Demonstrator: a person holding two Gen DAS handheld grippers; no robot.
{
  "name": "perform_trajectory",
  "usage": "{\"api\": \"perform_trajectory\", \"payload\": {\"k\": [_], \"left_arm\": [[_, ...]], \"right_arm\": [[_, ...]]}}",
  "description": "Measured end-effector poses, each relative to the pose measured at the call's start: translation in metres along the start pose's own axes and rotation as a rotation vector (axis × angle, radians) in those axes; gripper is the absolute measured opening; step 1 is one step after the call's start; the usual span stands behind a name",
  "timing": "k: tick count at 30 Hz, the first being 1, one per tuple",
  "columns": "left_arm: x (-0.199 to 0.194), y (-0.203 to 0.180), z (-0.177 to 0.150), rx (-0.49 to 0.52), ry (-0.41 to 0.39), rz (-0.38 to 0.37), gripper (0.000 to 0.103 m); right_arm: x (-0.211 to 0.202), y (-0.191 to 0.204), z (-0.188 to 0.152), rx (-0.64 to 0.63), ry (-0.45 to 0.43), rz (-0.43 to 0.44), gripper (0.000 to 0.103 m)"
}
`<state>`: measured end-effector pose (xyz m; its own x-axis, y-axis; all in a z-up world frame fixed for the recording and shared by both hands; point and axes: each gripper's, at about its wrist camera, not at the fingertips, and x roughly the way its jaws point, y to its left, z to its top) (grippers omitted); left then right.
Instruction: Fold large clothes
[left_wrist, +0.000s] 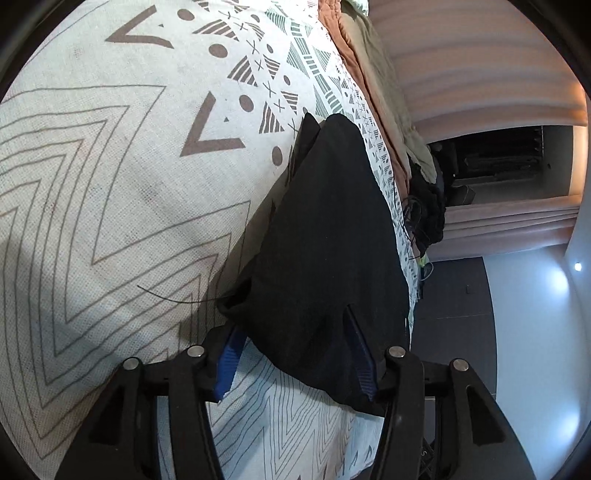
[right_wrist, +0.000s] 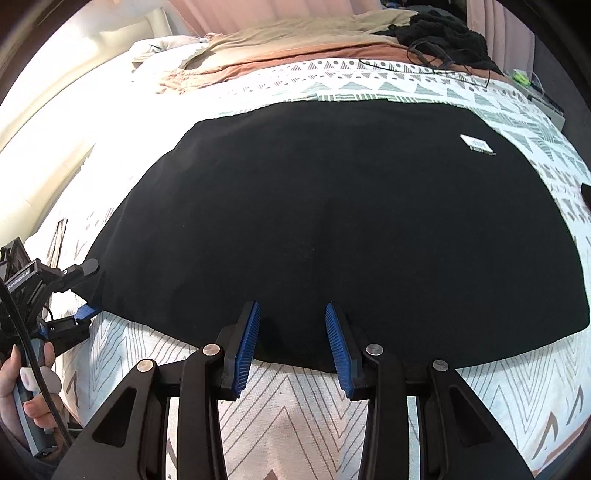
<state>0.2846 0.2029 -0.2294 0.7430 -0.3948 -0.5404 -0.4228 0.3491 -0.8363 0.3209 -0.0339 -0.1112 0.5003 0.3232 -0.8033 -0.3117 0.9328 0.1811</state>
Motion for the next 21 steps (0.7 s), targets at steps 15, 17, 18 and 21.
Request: {"api": "perform_trajectory", "payload": {"k": [15,17,18,21], "left_arm": [[0.003,0.0,0.003,0.009,-0.037,0.05,0.024],[0.0,-0.002,0.001,0.012,-0.045,0.066,0.024],[-0.001,-0.002,0.001,0.01,-0.049,0.07,0.024],[-0.004,-0.002,0.0,-0.014,-0.058,0.073,0.024]], "right_arm": [[0.025,-0.002,0.011,0.019,0.042,-0.013,0.035],[0.028,-0.003,0.015,0.021,0.04,-0.012,0.035],[0.03,-0.004,0.018,0.023,0.04,-0.01,0.035],[0.039,-0.008,0.027,0.034,0.043,-0.002,0.035]]}}
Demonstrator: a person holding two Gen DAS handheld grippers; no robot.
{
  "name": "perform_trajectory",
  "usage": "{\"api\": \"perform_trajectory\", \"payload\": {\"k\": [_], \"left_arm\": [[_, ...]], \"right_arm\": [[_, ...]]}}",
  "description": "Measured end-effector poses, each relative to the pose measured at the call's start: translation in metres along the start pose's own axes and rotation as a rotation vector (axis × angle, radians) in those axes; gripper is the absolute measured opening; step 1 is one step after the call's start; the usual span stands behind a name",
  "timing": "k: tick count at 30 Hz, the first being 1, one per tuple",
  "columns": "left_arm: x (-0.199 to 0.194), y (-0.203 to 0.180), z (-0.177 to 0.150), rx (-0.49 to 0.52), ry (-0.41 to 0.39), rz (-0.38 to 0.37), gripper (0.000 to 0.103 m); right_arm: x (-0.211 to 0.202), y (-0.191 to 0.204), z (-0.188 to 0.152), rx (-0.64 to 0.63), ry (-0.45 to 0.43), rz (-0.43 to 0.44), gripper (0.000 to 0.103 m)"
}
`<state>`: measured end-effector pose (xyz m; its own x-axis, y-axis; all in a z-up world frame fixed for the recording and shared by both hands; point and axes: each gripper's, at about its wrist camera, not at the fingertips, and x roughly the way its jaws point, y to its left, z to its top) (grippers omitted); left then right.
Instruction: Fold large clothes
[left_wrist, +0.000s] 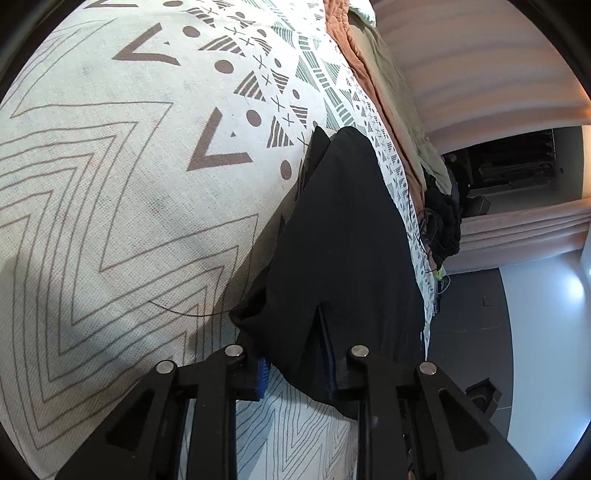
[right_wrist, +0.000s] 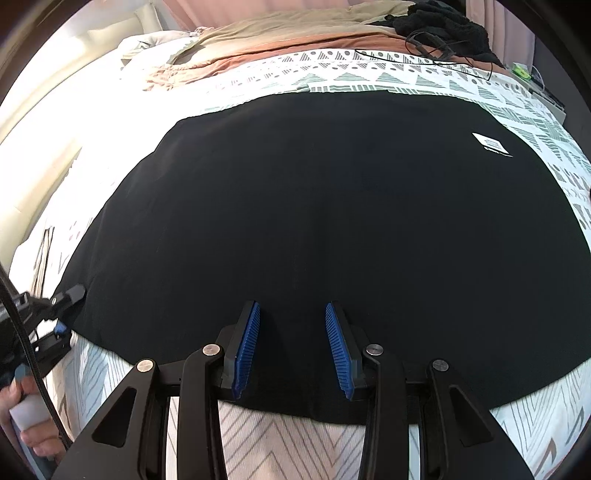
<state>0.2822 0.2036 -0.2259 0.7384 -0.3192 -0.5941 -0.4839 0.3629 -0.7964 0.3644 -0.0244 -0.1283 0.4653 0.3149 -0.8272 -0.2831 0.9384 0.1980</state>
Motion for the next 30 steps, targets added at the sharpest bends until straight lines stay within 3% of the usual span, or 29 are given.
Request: {"api": "perform_trajectory", "payload": {"k": [15,30], "left_arm": [[0.01,0.0,-0.003,-0.152,-0.057,0.064,0.024],[0.011,0.002,-0.009,-0.227,-0.097,0.052,0.024]], "right_arm": [[0.053,-0.012,0.061,0.036,-0.002,-0.014,0.035],[0.095,-0.022,0.112,0.052,0.008,0.006,0.035]]}}
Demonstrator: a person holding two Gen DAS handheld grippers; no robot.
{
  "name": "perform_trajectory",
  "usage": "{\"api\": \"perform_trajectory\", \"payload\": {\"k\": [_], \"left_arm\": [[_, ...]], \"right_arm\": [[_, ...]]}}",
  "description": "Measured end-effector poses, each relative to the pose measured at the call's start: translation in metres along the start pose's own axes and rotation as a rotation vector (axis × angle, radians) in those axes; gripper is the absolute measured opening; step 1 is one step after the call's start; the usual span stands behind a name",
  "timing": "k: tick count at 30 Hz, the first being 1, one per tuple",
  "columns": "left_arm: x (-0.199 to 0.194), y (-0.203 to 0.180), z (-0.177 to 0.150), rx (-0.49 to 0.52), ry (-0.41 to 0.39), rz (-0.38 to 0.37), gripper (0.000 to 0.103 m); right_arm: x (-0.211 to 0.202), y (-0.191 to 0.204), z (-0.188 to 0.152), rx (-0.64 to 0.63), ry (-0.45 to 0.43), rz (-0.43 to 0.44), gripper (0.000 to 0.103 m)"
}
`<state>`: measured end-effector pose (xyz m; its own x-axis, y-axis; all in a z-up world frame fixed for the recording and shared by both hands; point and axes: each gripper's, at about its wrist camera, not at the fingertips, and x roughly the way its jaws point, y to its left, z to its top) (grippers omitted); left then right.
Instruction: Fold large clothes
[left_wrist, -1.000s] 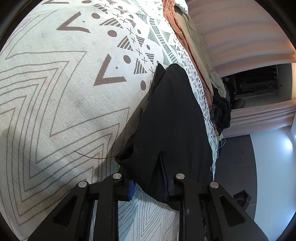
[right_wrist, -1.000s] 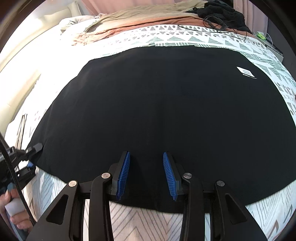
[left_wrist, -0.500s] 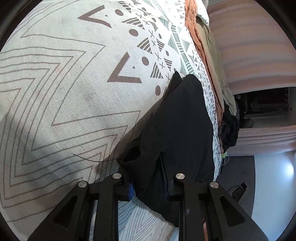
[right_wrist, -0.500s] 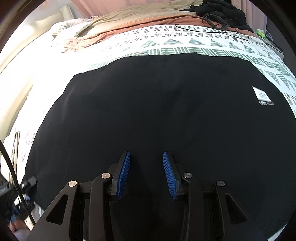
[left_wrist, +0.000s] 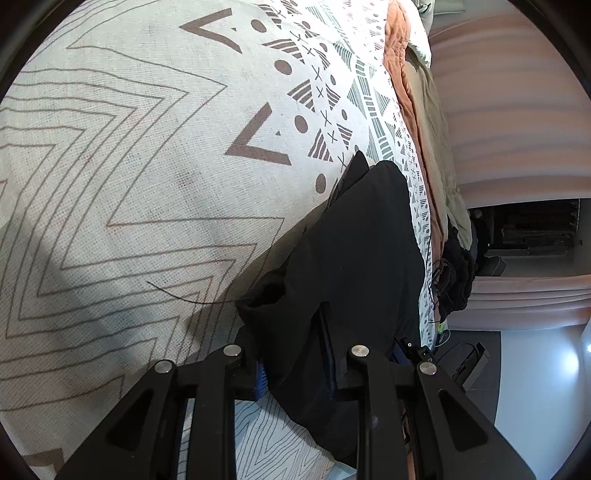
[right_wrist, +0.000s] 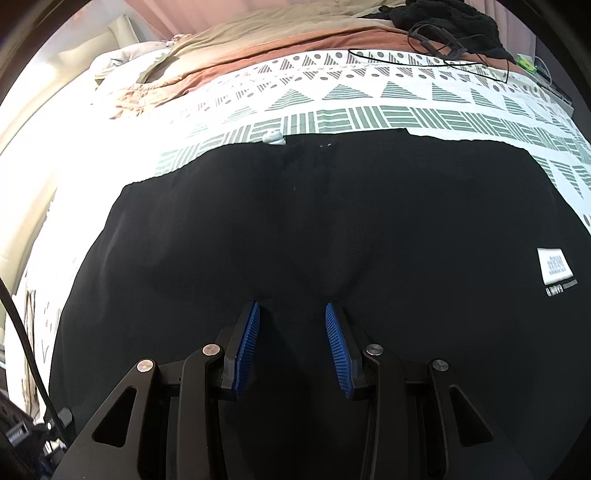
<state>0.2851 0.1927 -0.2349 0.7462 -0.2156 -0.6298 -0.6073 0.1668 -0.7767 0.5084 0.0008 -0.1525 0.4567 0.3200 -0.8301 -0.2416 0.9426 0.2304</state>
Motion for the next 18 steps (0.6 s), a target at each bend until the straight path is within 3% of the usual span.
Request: {"api": "perform_trajectory", "payload": {"k": [9,18], "left_arm": [[0.001,0.0,-0.002,-0.005,-0.025,0.011,0.025],[0.01,-0.007,-0.002,0.011,-0.059,0.041,0.026]], "right_arm": [[0.023,-0.012,0.035,0.046,0.006,0.04,0.015],[0.052,-0.021,0.06,0.057,0.011,0.041,0.014]]}}
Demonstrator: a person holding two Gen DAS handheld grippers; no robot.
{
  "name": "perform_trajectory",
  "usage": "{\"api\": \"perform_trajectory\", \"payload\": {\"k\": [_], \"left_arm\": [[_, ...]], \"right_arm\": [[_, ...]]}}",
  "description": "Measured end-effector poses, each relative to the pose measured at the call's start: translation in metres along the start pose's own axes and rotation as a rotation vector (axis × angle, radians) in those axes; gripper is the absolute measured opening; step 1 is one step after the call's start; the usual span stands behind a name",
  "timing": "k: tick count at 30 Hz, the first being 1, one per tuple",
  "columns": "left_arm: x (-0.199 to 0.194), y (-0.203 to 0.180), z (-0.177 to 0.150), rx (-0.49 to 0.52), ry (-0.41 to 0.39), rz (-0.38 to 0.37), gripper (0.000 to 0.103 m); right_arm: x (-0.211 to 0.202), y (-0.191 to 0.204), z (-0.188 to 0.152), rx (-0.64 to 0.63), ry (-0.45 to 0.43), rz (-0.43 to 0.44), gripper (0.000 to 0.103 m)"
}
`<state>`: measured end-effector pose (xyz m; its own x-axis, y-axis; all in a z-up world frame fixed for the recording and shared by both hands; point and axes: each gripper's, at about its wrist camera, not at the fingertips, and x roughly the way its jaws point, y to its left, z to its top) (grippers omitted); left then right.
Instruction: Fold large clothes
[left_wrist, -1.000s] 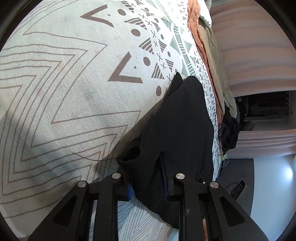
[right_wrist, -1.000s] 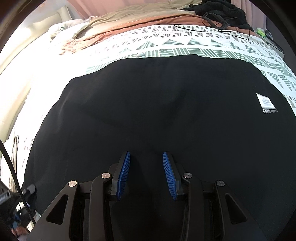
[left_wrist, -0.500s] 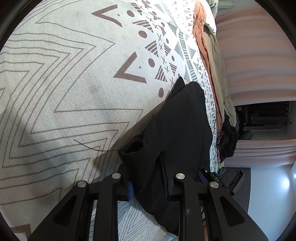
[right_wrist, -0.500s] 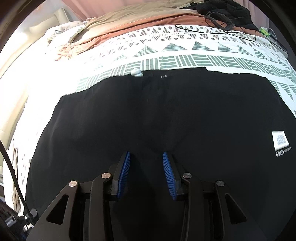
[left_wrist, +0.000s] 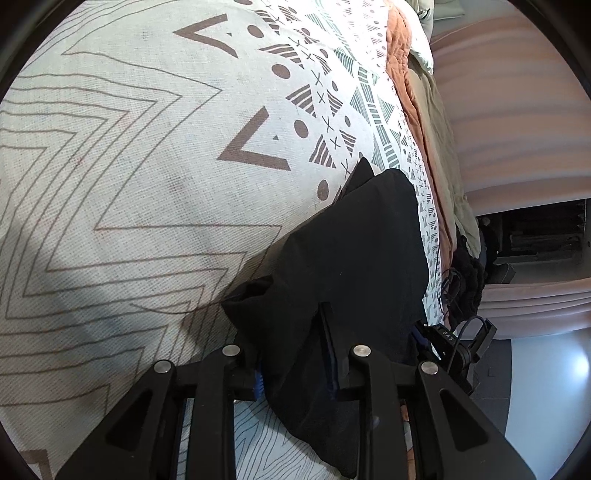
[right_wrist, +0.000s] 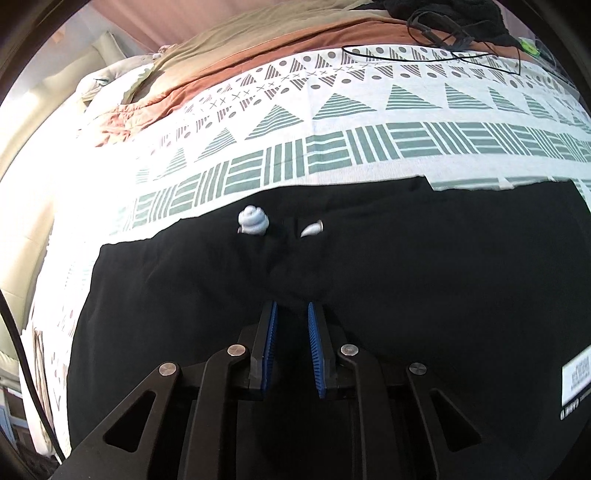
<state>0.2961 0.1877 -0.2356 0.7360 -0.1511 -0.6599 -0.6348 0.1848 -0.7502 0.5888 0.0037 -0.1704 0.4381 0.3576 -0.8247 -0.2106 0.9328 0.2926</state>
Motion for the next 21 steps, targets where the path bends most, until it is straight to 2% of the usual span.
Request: {"api": "perform_trajectory", "payload": {"k": [6,12,15,18,21], "left_arm": [[0.0,0.001,-0.001,-0.009,-0.006,-0.006,0.026],[-0.004,-0.003,0.001,0.006,0.01,-0.01,0.026],[-0.01,-0.006,0.001,0.024,0.012,-0.026,0.023],[-0.016,-0.009,0.002,0.048,0.017,-0.049,0.019],[-0.019,-0.01,0.002,0.054,0.025,-0.065,0.018]], "right_arm": [[-0.003,-0.003,0.001,0.029,0.011,0.03,0.014],[-0.025,-0.005,-0.022,0.036,0.018,0.047,0.014],[-0.034,-0.006,-0.036,0.038,0.054,0.061,0.015],[-0.045,0.002,-0.046,-0.023,0.09,0.028,0.015],[-0.056,0.005,-0.053,-0.037,0.114,0.03,0.015]]}}
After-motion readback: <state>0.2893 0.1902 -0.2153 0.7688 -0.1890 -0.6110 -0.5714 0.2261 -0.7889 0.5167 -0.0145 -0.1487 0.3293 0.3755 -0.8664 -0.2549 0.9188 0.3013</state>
